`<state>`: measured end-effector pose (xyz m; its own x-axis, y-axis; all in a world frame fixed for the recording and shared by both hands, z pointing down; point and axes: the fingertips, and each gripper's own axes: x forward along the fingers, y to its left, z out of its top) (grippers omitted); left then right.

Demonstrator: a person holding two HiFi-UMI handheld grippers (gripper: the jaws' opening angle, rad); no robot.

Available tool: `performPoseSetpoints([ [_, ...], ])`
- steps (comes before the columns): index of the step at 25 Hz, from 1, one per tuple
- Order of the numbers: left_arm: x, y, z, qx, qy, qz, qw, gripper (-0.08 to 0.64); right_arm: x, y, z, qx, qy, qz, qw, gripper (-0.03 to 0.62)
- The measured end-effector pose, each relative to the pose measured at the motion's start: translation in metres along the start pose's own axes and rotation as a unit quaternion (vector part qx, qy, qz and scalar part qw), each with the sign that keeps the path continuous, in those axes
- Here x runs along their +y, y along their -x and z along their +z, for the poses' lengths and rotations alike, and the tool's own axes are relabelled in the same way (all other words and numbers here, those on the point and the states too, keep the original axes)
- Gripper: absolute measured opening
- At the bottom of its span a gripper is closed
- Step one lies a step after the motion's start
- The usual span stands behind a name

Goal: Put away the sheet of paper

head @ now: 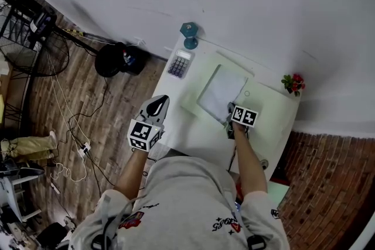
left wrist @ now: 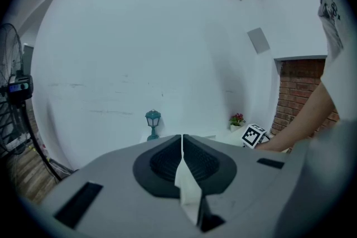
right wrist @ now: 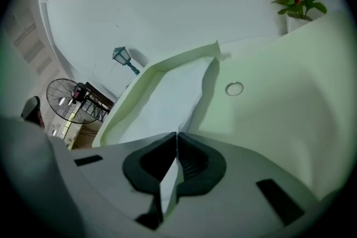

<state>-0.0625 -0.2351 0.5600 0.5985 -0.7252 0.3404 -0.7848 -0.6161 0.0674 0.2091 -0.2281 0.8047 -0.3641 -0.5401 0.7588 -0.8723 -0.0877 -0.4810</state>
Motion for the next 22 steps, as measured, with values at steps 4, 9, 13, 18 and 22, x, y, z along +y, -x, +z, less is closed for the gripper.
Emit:
performPoseSetpoints([
  [4, 0.001, 0.002, -0.001, 0.002, 0.0, 0.003, 1.0, 0.028, -0.004, -0.002, -0.002, 0.007, 0.003, 0.003, 1.0, 0.014],
  [9, -0.001, 0.0, -0.003, 0.005, 0.0, 0.001, 1.0, 0.028, 0.008, -0.005, -0.011, 0.02, -0.024, 0.045, 0.999, 0.014],
  [13, -0.007, -0.003, -0.001, 0.003, -0.002, -0.006, 1.0, 0.028, 0.017, -0.007, -0.016, 0.023, -0.048, 0.07, 0.996, 0.035],
  [18, -0.012, -0.007, 0.0, 0.0, -0.006, -0.015, 0.9999, 0.028, 0.01, 0.0, -0.016, 0.01, -0.037, 0.046, 0.998, 0.174],
  [22, -0.018, -0.009, 0.004, -0.004, -0.007, -0.027, 0.9996, 0.028, 0.003, 0.021, -0.008, -0.023, -0.045, 0.029, 0.998, 0.186],
])
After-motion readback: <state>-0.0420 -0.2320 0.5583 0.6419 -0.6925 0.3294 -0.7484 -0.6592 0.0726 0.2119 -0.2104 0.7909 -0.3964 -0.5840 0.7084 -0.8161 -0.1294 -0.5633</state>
